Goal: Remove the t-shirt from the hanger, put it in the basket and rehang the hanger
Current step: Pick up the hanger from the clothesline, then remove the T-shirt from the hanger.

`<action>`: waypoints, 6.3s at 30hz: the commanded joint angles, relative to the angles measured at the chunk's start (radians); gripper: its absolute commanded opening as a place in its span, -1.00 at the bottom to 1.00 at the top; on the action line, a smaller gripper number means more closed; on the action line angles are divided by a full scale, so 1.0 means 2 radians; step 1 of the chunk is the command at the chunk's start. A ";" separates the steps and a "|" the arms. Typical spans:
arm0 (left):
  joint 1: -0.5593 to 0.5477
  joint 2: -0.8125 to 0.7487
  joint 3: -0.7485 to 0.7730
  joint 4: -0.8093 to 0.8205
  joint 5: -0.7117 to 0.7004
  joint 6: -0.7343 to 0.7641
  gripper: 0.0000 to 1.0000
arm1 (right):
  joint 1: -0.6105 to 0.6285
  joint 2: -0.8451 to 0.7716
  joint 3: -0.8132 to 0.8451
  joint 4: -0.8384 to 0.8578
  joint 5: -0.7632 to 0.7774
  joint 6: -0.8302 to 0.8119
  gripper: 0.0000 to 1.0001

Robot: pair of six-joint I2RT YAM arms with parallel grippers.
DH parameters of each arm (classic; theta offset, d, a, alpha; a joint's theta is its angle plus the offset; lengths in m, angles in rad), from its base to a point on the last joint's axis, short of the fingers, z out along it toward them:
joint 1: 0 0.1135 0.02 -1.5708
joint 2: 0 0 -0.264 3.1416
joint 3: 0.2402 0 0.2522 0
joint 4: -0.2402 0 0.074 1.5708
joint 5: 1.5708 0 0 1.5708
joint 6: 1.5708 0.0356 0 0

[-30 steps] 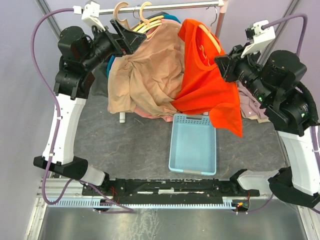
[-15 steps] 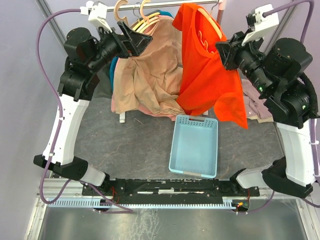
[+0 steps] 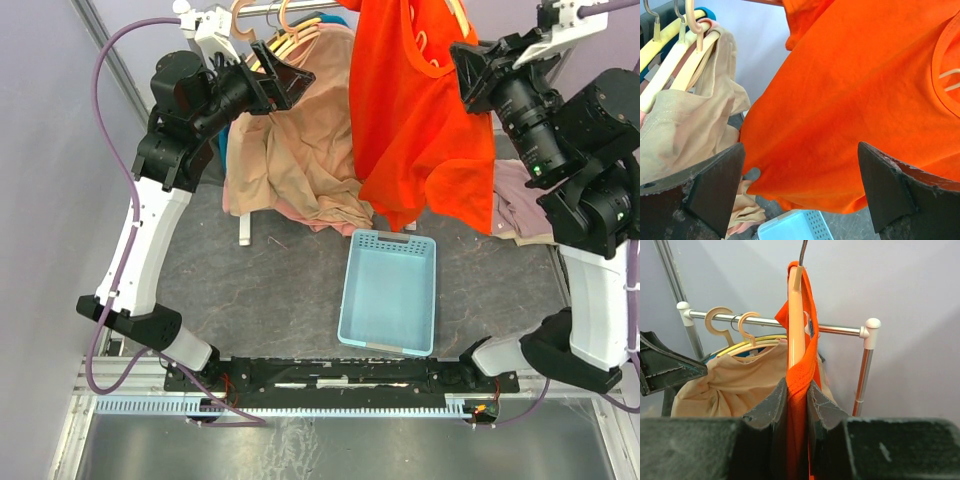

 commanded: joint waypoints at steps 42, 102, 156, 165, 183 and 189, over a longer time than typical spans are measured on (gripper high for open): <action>-0.147 0.059 0.043 0.060 -0.088 0.109 0.99 | 0.001 -0.114 -0.183 -0.007 -0.070 0.078 -0.98; -0.183 0.068 0.097 0.020 -0.018 0.180 0.59 | 0.001 -0.117 -0.213 -0.007 -0.032 0.076 -0.98; -0.207 0.129 0.140 0.077 -0.076 0.205 -0.02 | 0.001 -0.109 -0.230 -0.015 -0.082 0.081 -0.98; -0.212 0.116 0.124 0.072 -0.093 0.210 -0.39 | 0.001 -0.102 -0.216 -0.021 -0.082 0.081 -0.98; -0.215 0.113 0.126 0.081 -0.114 0.191 -0.95 | 0.001 -0.126 -0.241 -0.038 -0.053 0.090 -0.51; -0.216 0.106 0.128 0.095 -0.159 0.193 -0.95 | 0.001 -0.117 -0.209 -0.094 -0.048 0.099 0.22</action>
